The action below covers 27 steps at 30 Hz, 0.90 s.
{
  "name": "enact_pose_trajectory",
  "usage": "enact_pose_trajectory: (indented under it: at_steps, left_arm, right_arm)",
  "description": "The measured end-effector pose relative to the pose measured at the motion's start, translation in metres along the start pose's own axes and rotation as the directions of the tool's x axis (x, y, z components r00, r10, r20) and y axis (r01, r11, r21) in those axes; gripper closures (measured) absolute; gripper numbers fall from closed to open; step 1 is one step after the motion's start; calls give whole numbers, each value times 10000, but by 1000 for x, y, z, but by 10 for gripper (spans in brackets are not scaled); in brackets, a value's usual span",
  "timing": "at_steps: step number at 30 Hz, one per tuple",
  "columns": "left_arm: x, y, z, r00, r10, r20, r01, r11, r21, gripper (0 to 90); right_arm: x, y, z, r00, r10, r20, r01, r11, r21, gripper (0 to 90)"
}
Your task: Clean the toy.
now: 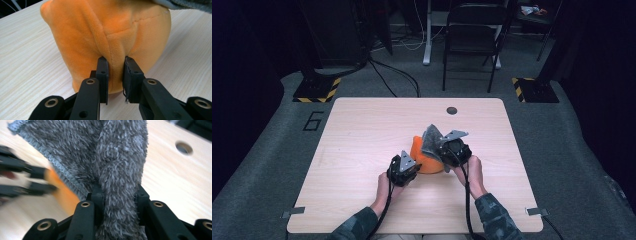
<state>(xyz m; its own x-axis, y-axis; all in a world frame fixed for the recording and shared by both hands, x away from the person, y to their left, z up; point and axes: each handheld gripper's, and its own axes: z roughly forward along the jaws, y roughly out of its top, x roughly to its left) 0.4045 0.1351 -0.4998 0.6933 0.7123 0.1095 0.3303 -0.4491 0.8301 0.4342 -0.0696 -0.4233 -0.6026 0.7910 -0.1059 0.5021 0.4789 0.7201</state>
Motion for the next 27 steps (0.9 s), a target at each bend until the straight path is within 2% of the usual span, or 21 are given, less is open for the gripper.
enact_pose_trajectory:
  at_steps: [3, 4, 6, 7, 9, 11, 17, 21, 27]
  left_arm:
    - [-3, 0, 0, 10000, 21, -17, -21, 10000, -43, 768]
    - [-2, -1, 0, 9999, 100, -91, -101, 9999, -52, 769]
    - [-2, -1, -1, 9999, 124, -96, -124, 9999, -25, 773]
    - [-2, -1, 0, 9999, 119, -107, -119, 9999, -21, 775]
    - [-2, -2, 0, 10000, 66, -27, -66, 10000, -36, 779]
    - [-1, -3, -1, 10000, 80, 46, -80, 10000, -31, 784]
    - [1, -3, -1, 9999, 50, 152, -50, 10000, -38, 786]
    - [2, -3, -1, 9997, 3, 229, -2, 10000, -50, 788]
    - [4, -4, -1, 9993, -73, 362, 75, 10000, -54, 787]
  right_arm:
    - [17, 10, -5, 9978, -600, -293, 592, 9979, -259, 695]
    - [23, 12, -4, 9972, -665, -350, 655, 9975, -279, 693]
    - [32, 14, 2, 9936, -1123, -111, 1123, 9937, 26, 691]
    - [34, 12, 7, 9925, -1219, 19, 1219, 9924, 142, 690]
    - [33, 10, 13, 9922, -1243, -6, 1243, 9920, 222, 690]
    - [29, 10, 13, 9953, -968, -86, 970, 9948, 305, 690]
    - [20, 7, 14, 9956, -907, -234, 915, 9950, 387, 689]
    - [15, 4, 13, 9965, -829, -147, 836, 9951, 537, 688]
    - [0, -7, 13, 9998, -96, -147, 107, 9965, 828, 686]
